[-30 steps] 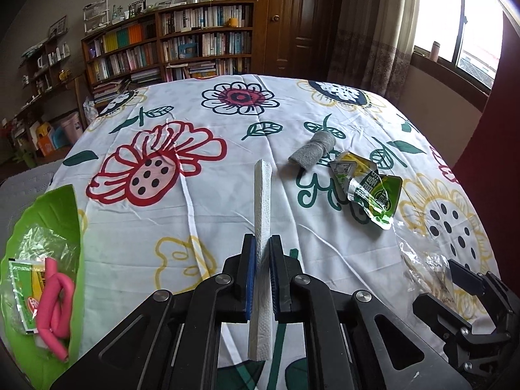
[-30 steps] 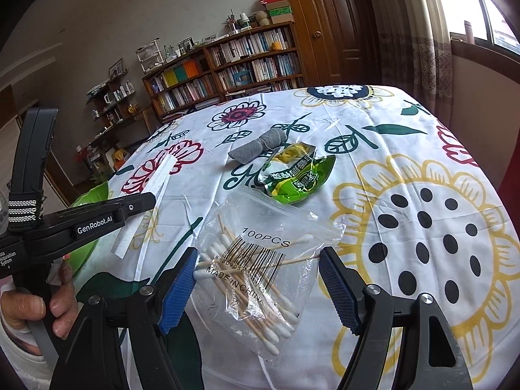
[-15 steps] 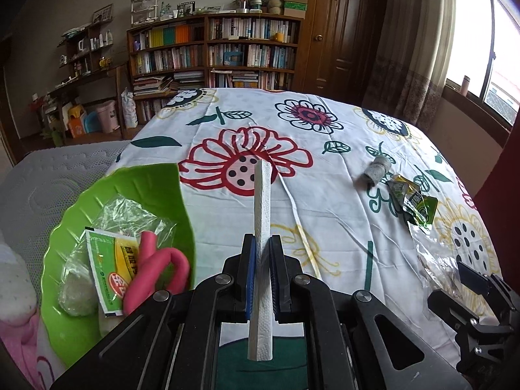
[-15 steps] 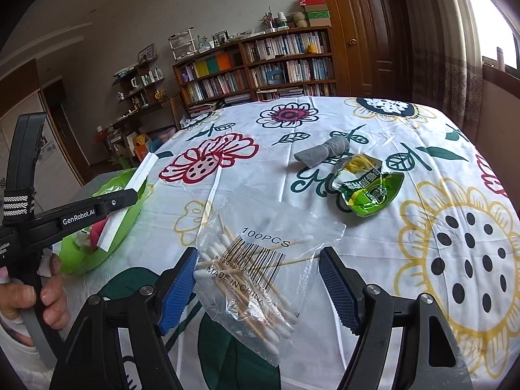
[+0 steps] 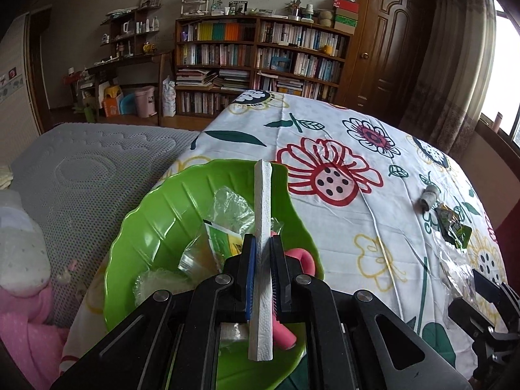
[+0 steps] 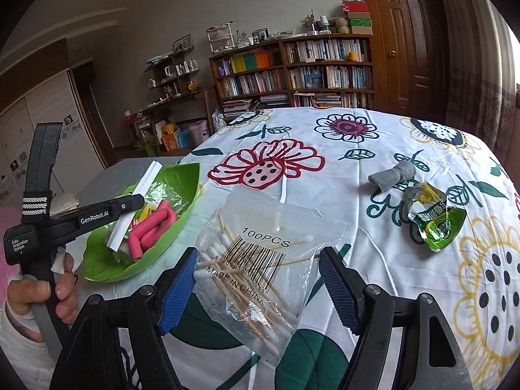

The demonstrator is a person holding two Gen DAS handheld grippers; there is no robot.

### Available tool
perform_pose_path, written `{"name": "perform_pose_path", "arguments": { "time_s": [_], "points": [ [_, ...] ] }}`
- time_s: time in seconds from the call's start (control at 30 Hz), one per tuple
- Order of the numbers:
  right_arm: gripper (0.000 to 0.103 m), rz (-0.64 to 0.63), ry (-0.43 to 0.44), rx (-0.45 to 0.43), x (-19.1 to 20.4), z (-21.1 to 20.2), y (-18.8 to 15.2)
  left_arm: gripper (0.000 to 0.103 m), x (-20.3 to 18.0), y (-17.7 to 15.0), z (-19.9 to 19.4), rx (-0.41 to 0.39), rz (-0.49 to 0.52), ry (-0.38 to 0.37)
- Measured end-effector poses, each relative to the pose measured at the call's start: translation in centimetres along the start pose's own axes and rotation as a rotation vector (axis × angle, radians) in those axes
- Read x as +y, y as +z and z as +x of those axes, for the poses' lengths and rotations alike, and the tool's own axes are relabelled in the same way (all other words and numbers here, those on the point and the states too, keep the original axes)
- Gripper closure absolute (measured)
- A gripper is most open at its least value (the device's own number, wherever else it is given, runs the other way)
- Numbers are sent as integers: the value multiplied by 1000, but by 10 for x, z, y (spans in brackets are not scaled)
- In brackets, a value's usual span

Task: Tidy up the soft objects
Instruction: 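Lift the white strip toward the plate while the right grasps the cotton swab bag, then lower the white strip into the plate and open the left gripper while the right carries the swab bag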

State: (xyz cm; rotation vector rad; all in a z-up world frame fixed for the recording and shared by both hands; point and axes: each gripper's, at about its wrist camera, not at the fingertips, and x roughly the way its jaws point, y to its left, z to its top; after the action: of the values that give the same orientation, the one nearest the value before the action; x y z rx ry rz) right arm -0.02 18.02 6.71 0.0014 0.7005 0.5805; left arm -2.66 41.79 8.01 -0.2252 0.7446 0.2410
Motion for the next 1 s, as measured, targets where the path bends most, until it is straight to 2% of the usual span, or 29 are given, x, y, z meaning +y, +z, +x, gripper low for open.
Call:
{"name": "perform_pose_path", "arguments": {
  "time_s": [0.4,0.47,0.53,0.6,1.0],
  "points": [
    [25,-50,90,6,42,31,23,92,33,-4,4,19,-57,15],
    [25,-49,109,7,47,36,28,90,37,-4,4,19,-67,16],
    [25,-45,129,11,52,43,32,81,43,-4,2,18,-82,17],
    [25,-45,143,16,59,51,37,78,48,-4,-1,10,-95,16],
    [25,-88,212,57,100,96,47,77,74,-3,-16,-5,-132,41]
  ]
}}
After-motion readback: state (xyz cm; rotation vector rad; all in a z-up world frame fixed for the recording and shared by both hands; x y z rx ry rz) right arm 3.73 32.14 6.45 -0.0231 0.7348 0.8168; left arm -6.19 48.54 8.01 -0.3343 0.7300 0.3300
